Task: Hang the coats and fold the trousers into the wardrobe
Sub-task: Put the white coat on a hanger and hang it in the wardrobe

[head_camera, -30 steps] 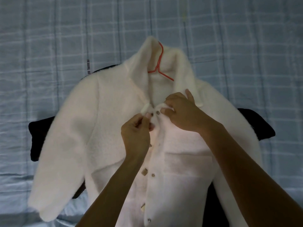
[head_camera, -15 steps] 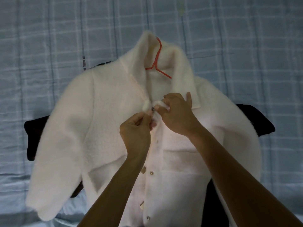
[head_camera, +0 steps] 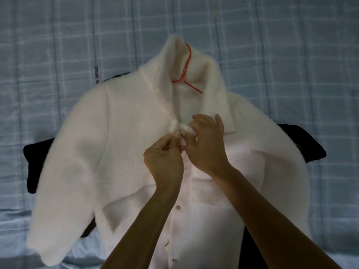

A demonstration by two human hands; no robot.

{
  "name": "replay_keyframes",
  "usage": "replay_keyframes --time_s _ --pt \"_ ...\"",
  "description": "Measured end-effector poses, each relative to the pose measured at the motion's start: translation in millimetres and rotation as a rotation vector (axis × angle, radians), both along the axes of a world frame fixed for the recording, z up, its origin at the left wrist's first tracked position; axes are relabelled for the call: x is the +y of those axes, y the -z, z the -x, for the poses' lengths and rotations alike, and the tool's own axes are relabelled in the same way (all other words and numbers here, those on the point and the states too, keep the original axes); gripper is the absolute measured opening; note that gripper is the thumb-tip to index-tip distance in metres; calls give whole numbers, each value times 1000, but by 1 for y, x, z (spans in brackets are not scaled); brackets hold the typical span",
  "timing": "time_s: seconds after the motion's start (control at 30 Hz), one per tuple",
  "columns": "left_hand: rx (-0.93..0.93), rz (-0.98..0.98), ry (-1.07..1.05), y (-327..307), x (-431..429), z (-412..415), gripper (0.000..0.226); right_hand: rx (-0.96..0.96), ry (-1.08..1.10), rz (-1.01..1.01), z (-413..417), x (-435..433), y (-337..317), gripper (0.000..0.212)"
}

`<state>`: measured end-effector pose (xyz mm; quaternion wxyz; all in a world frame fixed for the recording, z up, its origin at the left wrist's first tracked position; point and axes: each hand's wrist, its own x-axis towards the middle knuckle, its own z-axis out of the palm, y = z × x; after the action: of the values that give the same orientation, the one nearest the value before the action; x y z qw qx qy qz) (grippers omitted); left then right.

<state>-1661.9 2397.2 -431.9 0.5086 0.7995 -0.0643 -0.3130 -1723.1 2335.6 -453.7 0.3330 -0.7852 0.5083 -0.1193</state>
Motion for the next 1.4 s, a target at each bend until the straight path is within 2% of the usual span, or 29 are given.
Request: replay_keyframes --time_s 0.13,0.27,0.37,0.43,0.5,0.6,0.73,0.8,0.87,1.03,1.13,1.2,1.3,1.4 --pt "28 -53 -7 3 -2 2 16 -94 31 -68 2 4 10 32" --pt "52 -69 78 -1 -3 -4 16 -103 -38 -171 8 1 16 33" --pt "-1 -90 167 0 -2 -14 15 -80 -73 -142 7 -1 13 26" --pt "-73 -100 193 -3 -3 -15 17 -42 -109 -130 4 -4 7 25" --pt "-177 -94 170 -9 -6 -14 9 -29 -109 -97 2 -8 0 28" --pt "-327 -49 141 -23 -15 -18 23 -94 1 -89 -2 -17 -12 25" --pt "-654 142 364 -49 -40 -36 23 -128 74 -77 -6 -39 -22 22" --pt "-742 181 468 -63 -59 -45 25 -114 57 -51 -8 -51 -23 18" --pt "-785 97 588 -70 -82 -54 31 -91 23 -44 -12 -61 -23 14" --pt "-934 -361 886 -56 -137 -80 43 -106 95 -46 -30 -78 -25 20" --pt "-884 -681 1022 -37 -167 -97 47 -68 83 -68 -41 -86 -18 19" --pt "-722 -777 1047 -22 -180 -110 44 10 49 -32 -47 -92 -9 18" --pt "-533 -752 1015 -8 -183 -134 30 147 15 -36 -54 -99 1 37" --pt "-309 -646 901 -4 -189 -160 37 266 -23 -3 -62 -103 14 43"
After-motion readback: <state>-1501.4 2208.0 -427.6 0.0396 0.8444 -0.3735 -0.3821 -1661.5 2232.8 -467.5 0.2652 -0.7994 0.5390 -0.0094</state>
